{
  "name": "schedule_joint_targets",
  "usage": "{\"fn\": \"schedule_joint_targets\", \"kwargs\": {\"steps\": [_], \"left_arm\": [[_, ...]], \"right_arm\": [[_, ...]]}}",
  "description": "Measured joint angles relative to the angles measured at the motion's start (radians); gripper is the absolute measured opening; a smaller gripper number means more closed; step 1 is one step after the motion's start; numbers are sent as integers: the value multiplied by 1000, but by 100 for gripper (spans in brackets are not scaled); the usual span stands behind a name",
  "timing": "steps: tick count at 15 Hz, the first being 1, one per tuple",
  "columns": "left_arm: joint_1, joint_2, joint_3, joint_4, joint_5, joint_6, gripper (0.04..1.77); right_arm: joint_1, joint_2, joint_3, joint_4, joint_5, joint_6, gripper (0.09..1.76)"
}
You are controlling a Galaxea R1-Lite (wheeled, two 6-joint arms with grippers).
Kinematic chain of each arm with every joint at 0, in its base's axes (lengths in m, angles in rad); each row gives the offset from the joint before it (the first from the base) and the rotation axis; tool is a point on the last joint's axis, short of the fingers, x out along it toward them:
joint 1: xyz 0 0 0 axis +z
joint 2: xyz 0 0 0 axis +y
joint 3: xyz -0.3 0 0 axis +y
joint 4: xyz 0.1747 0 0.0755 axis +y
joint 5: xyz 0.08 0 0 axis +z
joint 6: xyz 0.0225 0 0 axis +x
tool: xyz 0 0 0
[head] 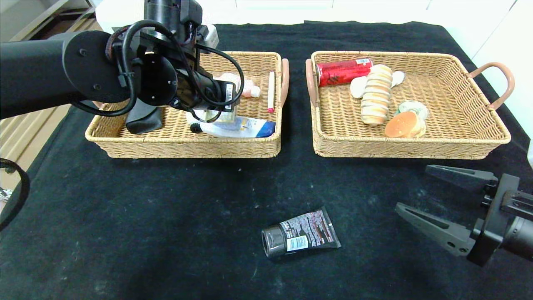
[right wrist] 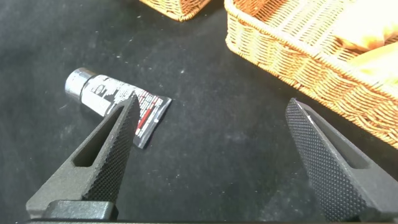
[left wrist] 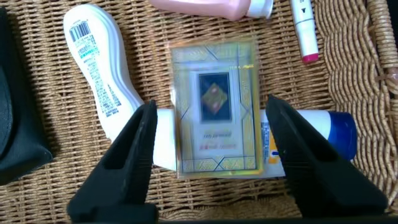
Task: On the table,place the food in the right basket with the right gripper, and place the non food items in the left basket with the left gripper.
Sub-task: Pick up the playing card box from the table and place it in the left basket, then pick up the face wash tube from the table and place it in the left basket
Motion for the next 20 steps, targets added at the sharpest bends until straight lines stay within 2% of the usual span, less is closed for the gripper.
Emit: {"fn": "schedule_joint_targets", "kwargs": {"steps": [6, 14, 18, 20], "left_arm": [[0, -2, 5, 3, 0, 1, 151], [-13, -71, 35, 14, -2, 17, 164], [-97, -149, 114, 17, -4, 26, 167], [-145, -180, 140, 37, -2, 64, 168]], "right_arm": [[-1, 0, 0, 0, 0, 0, 171], [-6, -2, 1, 1, 1, -2, 171], [-3, -4, 3, 1, 3, -4, 171], [-3, -6, 6, 2, 3, -6, 171]]}}
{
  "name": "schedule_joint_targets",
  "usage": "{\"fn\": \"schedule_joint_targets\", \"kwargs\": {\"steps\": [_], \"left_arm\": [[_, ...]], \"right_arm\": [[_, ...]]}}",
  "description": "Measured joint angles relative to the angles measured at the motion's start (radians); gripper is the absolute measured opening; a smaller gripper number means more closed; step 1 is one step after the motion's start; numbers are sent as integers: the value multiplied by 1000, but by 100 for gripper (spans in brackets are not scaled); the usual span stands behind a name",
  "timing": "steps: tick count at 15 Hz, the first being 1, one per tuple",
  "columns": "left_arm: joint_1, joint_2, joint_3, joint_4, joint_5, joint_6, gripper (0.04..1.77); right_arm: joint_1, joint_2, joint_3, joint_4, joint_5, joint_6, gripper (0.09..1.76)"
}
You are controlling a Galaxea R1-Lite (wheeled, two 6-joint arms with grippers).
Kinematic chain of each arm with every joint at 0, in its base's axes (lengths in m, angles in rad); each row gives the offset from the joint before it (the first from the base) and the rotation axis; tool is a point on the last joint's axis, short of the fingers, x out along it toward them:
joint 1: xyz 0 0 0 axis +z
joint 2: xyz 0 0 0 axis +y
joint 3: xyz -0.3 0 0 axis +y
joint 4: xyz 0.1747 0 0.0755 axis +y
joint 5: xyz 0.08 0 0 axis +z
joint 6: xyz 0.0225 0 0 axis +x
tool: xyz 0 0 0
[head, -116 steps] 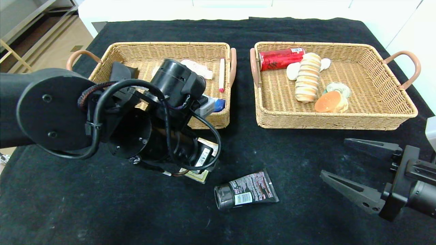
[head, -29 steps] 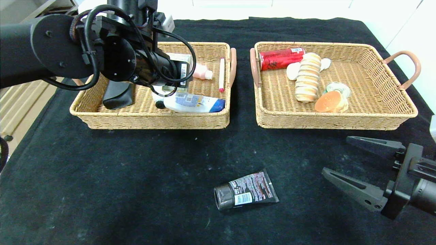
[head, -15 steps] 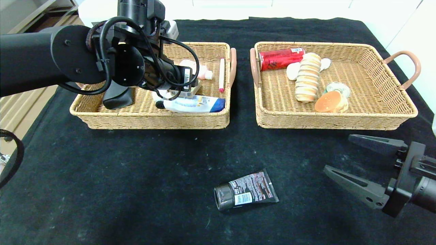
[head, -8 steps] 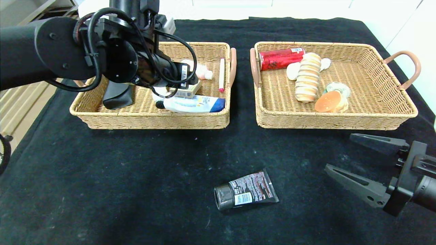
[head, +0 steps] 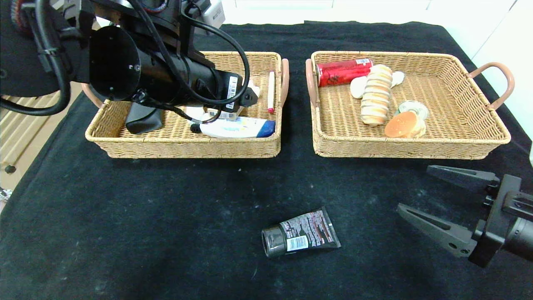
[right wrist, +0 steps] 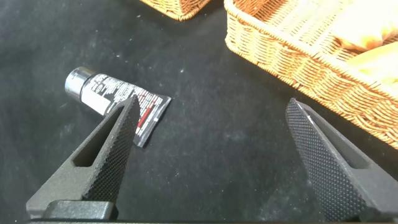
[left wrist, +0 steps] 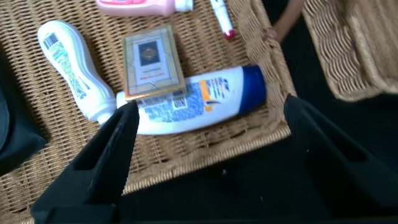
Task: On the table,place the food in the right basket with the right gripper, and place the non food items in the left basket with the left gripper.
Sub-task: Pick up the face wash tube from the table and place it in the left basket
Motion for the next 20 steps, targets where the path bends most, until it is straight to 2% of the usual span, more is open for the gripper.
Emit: {"fn": "schedule_joint_targets", "kwargs": {"steps": [5, 11, 14, 20], "left_arm": [[-88, -57, 45, 111, -10, 48, 170], [-198, -116, 183, 114, -10, 137, 170], [-230, -126, 217, 113, -10, 154, 171], [-288, -123, 278, 113, -10, 169, 171]], "right_arm": [[1, -5, 6, 10, 1, -12, 171], [-3, -9, 4, 10, 2, -13, 171], [-4, -20, -3, 17, 3, -11, 171], [-20, -95, -51, 147, 5, -3, 171]]}}
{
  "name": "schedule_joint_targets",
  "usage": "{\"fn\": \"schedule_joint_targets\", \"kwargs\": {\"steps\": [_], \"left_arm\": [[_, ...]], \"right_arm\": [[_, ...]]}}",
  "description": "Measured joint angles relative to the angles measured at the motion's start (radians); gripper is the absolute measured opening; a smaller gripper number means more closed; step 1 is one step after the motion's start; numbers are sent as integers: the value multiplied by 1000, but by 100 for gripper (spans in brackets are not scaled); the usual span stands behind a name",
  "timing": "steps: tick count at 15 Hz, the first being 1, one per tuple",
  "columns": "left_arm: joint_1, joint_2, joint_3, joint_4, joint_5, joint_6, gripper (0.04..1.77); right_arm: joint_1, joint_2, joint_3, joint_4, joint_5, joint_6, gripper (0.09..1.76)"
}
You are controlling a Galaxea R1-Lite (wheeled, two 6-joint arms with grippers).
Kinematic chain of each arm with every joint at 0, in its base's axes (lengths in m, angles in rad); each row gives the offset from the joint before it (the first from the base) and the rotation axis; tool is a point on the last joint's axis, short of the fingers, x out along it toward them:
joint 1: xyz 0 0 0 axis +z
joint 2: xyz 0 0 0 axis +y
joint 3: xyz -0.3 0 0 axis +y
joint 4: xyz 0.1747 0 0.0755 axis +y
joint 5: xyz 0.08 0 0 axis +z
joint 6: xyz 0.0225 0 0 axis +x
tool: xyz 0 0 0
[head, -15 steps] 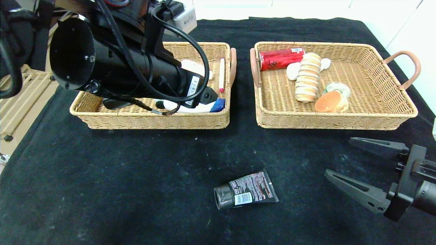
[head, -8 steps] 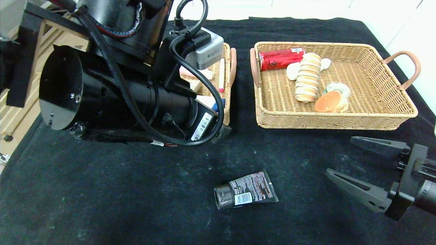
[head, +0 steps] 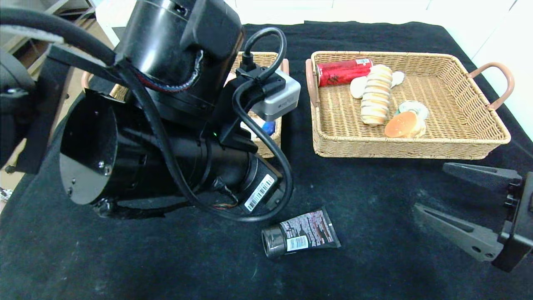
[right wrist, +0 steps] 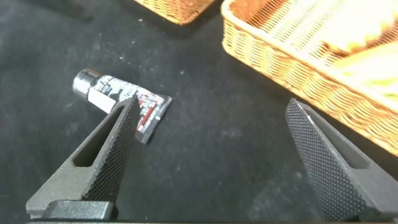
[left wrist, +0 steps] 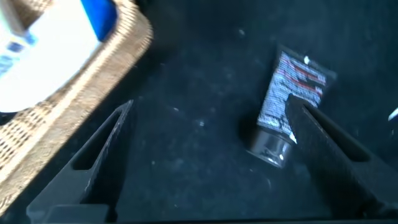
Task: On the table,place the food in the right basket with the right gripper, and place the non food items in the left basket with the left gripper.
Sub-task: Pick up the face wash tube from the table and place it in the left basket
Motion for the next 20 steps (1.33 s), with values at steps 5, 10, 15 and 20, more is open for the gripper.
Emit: {"fn": "schedule_joint_targets", "kwargs": {"steps": [5, 10, 15, 20], "left_arm": [[-44, 22, 34, 3, 5, 53, 171], [-69, 33, 43, 122, 10, 76, 172], [-128, 77, 39, 204, 59, 110, 172], [-138, 145, -11, 209, 110, 164, 172]], "right_arm": [[-99, -49, -70, 141, 88, 7, 171], [-252, -72, -129, 186, 222, 10, 171], [-277, -101, -143, 226, 228, 11, 171], [-293, -109, -151, 228, 227, 11, 171]]}}
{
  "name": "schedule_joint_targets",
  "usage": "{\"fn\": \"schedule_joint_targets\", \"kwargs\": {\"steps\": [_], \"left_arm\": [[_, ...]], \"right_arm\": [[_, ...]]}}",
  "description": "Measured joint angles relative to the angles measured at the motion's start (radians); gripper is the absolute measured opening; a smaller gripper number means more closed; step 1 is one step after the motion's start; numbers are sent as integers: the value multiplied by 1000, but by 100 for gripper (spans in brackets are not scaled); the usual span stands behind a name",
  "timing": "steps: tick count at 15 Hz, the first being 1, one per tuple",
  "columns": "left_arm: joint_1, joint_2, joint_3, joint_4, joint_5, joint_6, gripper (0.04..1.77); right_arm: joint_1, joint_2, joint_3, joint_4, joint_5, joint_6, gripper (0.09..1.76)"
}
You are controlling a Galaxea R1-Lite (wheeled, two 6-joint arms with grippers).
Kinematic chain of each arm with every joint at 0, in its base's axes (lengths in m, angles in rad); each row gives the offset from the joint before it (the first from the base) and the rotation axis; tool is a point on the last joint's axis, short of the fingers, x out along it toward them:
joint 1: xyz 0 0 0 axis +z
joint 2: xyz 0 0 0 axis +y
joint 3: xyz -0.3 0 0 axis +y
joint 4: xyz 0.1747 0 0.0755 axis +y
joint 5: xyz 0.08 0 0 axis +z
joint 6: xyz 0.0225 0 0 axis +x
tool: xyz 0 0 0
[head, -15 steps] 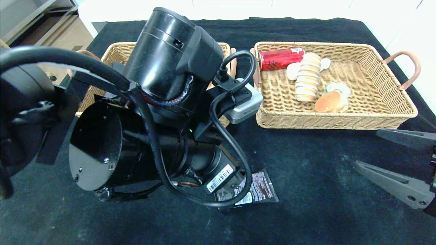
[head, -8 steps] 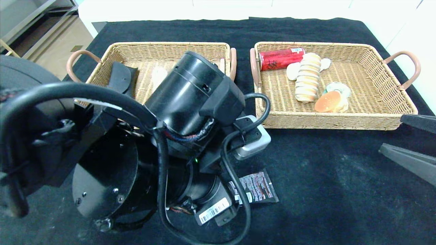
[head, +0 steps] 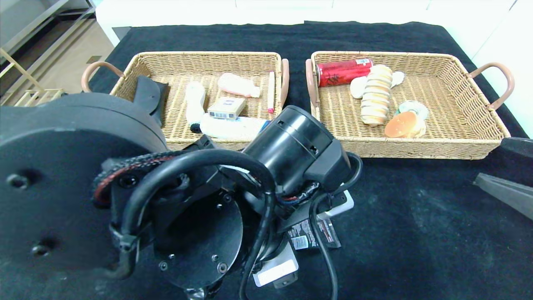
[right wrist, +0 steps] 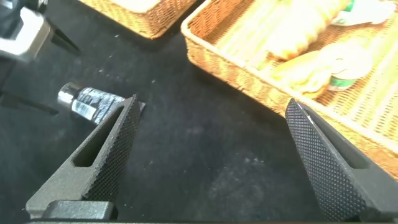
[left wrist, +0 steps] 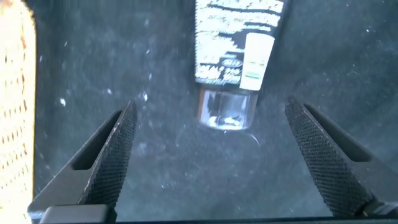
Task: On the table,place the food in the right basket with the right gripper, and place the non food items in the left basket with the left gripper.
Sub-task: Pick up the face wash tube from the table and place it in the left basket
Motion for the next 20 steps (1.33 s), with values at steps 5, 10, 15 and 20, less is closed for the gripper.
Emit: {"fn": "schedule_joint_targets", "kwargs": {"steps": [5, 10, 15, 20], "left_arm": [[-15, 29, -4, 0, 1, 4, 172], [-14, 67, -10, -3, 3, 1, 172], [-11, 100, -19, -8, 7, -4, 172], [-6, 118, -15, -8, 22, -7, 172]], "right_arm": [[-7, 0, -4, 0, 0, 0, 171], [-7, -4, -1, 1, 1, 0, 171], [-2, -5, 5, 1, 4, -2, 171], [7, -6, 13, 1, 15, -3, 171]]}}
